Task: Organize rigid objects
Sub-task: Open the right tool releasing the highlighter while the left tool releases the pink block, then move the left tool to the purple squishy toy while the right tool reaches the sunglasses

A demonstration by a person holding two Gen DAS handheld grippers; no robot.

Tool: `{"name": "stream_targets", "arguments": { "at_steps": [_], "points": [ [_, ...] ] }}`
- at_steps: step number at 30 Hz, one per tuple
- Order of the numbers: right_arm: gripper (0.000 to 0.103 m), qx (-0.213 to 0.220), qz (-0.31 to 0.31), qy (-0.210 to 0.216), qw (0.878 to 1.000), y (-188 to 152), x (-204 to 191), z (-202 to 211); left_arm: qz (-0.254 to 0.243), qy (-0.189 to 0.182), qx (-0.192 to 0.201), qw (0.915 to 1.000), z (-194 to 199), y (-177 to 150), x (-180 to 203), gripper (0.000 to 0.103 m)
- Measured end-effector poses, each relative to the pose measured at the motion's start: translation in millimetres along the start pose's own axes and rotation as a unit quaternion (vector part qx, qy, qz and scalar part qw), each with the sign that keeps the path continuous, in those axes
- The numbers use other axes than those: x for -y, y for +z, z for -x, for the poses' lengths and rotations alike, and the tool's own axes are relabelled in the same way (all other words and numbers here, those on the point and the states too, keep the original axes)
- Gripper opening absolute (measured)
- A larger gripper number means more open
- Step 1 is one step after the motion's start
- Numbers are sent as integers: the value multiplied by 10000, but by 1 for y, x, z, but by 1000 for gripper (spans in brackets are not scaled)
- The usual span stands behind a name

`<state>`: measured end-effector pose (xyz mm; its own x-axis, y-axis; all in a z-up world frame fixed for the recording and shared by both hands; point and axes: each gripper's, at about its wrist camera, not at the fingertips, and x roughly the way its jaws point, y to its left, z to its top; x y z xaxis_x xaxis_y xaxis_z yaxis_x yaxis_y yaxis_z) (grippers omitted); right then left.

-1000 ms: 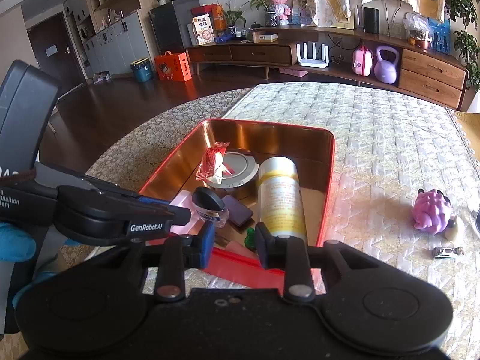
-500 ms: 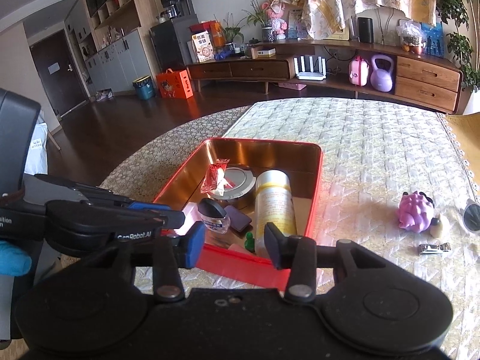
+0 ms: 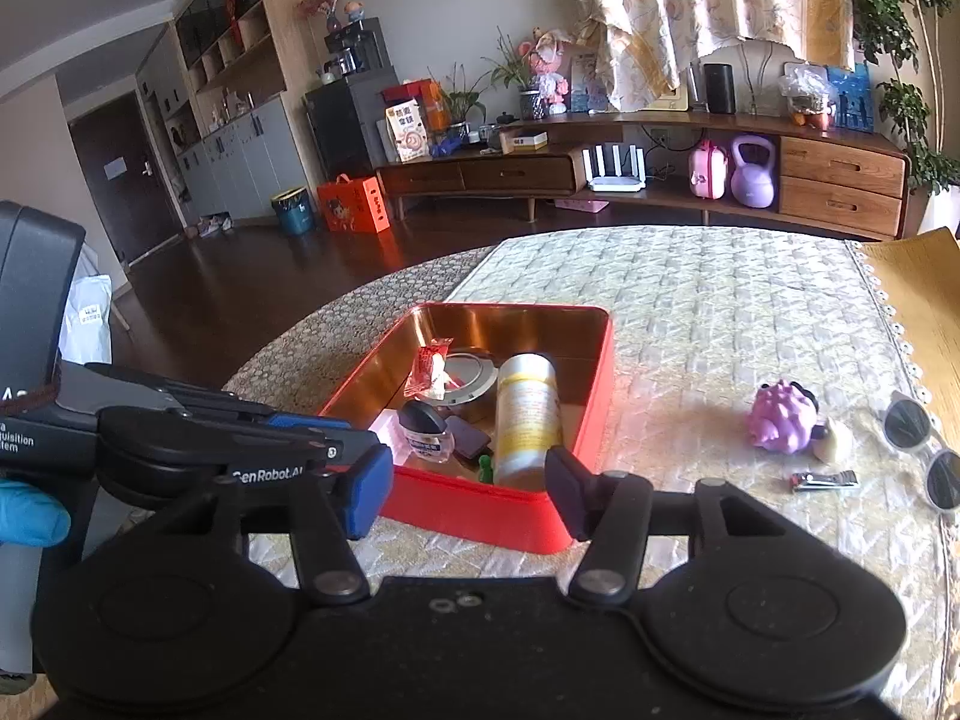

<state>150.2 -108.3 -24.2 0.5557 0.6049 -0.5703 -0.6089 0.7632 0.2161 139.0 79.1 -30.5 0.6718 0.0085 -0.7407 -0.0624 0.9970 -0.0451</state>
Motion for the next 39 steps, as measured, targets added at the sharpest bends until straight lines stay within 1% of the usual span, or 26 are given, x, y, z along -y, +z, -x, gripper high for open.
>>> {"name": "stream_targets", "arguments": {
  "at_steps": [3, 5, 6, 7, 9, 12, 14, 15, 16, 18, 23, 26, 27, 28, 29, 32, 36, 39],
  "points": [
    [60, 42, -60, -38, 10000, -5, 5, 9, 27, -164, 15, 9999, 3, -3, 10, 13],
    [63, 63, -81, -86, 9999, -7, 8, 15, 13, -276, 27, 9996, 4, -4, 18, 15],
    [64, 81, -95, -115, 9999, -9, 10, 18, -9, -316, 35, 9995, 5, -5, 23, 20],
    [64, 94, -121, -135, 9998, -11, 12, 22, -34, -354, 49, 9994, 5, -6, 28, 26],
    [64, 123, -214, -176, 9995, -15, 18, 28, -55, -400, 76, 9992, 5, -7, 37, 31],
    [67, 182, -298, -275, 9990, -22, 28, 38, -94, -528, 48, 9985, 4, -7, 50, 32],
    [68, 233, -371, -354, 9984, -26, 36, 45, -159, -553, 65, 9983, 3, -7, 59, 44],
    [69, 255, -403, -391, 9981, -27, 41, 47, -179, -560, 99, 9982, 3, -7, 64, 59],
    [70, 284, -435, -452, 9976, -28, 45, 50, -182, -535, 155, 9983, 4, -7, 69, 66],
    [73, 339, -507, -547, 9966, -32, 56, 57, -192, -595, 219, 9978, 4, -4, 76, 71],
    [79, 435, -651, -781, 9939, -36, 80, 67, -225, -703, 196, 9971, -4, 4, 95, 73],
    [87, 489, -642, -950, 9922, -38, 94, 71, -297, -760, 192, 9965, -10, 9, 106, 73],
    [89, 502, -651, -985, 9917, -39, 99, 73, -319, -773, 199, 9963, -12, 10, 111, 76],
    [90, 501, -655, -1012, 9914, -39, 104, 74, -338, -782, 206, 9961, -15, 12, 115, 81],
    [92, 491, -646, -1051, 9911, -39, 108, 74, -344, -796, 218, 9960, -17, 14, 118, 83],
    [96, 481, -540, -1183, 9903, -40, 121, 73, -331, -837, 242, 9956, -26, 22, 127, 83],
    [98, 450, -380, -1192, 9911, -40, 135, 71, -344, -831, 211, 9957, -41, 32, 138, 83],
    [98, 407, -242, -1240, 9911, -40, 143, 67, -357, -790, 164, 9961, -55, 39, 145, 87]
  ]
}}
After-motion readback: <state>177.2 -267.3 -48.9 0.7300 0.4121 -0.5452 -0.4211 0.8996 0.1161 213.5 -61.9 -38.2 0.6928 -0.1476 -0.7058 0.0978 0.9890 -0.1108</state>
